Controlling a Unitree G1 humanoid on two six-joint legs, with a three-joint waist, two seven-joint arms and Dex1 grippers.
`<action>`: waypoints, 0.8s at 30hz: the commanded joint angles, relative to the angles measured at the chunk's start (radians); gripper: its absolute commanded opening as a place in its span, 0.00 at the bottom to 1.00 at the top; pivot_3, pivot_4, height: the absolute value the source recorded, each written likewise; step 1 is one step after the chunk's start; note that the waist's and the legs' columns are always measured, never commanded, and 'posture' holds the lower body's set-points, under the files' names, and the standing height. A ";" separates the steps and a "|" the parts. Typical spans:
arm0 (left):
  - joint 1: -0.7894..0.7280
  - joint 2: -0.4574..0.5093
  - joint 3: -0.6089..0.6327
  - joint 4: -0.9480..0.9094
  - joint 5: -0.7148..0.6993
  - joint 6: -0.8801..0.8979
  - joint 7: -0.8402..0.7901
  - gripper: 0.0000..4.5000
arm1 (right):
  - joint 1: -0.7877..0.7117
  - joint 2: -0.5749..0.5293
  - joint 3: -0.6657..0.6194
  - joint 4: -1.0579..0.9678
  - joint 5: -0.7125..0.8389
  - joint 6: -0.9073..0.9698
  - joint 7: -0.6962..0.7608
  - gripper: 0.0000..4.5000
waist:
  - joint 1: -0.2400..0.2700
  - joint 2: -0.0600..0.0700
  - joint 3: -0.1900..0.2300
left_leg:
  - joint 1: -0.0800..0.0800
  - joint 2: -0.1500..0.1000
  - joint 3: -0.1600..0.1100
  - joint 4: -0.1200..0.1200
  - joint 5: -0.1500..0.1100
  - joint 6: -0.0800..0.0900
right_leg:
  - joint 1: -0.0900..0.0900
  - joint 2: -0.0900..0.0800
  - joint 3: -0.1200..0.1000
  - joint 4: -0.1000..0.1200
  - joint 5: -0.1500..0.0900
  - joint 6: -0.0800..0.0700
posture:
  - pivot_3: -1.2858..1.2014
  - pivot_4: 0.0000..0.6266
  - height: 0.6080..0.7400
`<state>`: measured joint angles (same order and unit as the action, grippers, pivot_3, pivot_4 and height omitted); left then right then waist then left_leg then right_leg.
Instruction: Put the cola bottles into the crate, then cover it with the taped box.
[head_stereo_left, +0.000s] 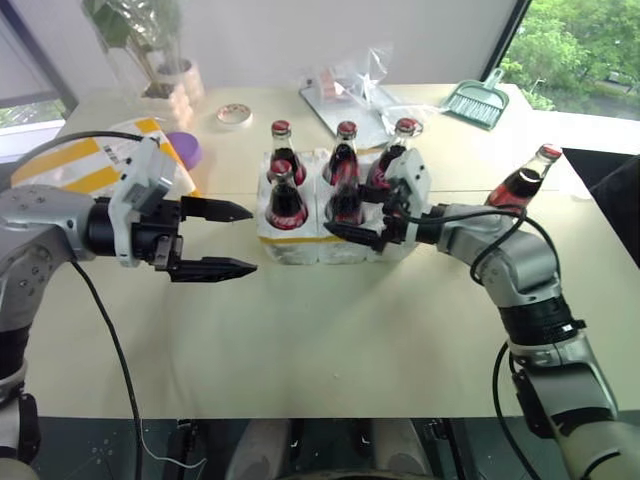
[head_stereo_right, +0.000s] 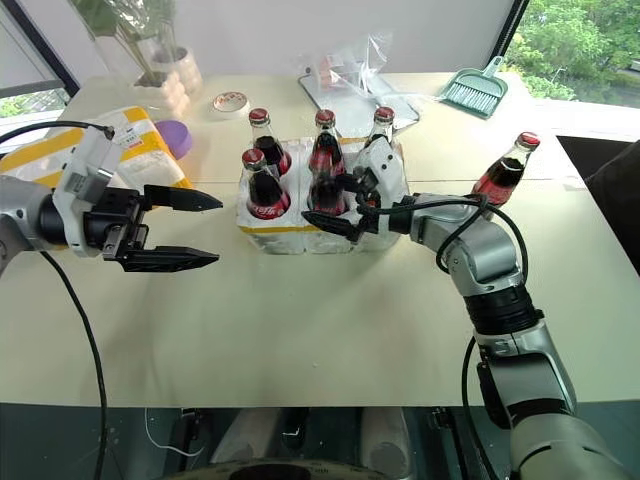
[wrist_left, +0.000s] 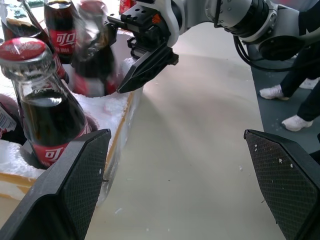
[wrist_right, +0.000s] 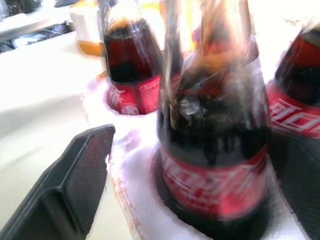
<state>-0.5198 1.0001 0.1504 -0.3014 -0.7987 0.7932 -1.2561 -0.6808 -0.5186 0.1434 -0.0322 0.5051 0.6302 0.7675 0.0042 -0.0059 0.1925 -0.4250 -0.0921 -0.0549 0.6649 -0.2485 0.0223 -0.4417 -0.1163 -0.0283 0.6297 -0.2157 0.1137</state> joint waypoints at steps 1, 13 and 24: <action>-0.037 0.000 0.003 -0.006 -0.007 -0.015 -0.004 1.00 | 0.022 -0.012 -0.090 -0.078 0.037 0.039 -0.023 1.00 | 0.002 0.000 0.000 | 0.000 0.000 0.000 0.000 0.000 0.000 | 0.000 0.000 0.000 0.000 0.000 0.000 | 0.52 0.24 0.99; -0.070 -0.012 -0.039 0.042 0.020 -0.047 -0.047 1.00 | 0.455 -0.110 -0.603 -0.432 0.199 0.287 -0.286 1.00 | 0.006 0.000 0.000 | 0.000 0.000 0.000 0.000 -0.001 0.002 | 0.001 0.000 0.000 0.000 0.000 0.000 | 0.52 0.24 0.99; -0.092 -0.040 -0.059 0.056 0.035 -0.056 -0.050 1.00 | 0.472 -0.058 -0.668 -0.256 0.013 0.120 -0.502 1.00 | 0.006 0.000 0.000 | 0.007 0.001 0.001 0.000 -0.001 0.002 | 0.008 0.000 0.001 0.000 0.000 0.000 | 0.52 0.24 0.99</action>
<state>-0.5942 0.9577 0.0861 -0.2381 -0.7693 0.7519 -1.3050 -0.1848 -0.5802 -0.5084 -0.2997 0.5322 0.7928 0.2771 0.0102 -0.0059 0.1921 -0.4175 -0.0915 -0.0541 0.6649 -0.2493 0.0242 -0.4340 -0.1165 -0.0276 0.6295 -0.2159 0.1134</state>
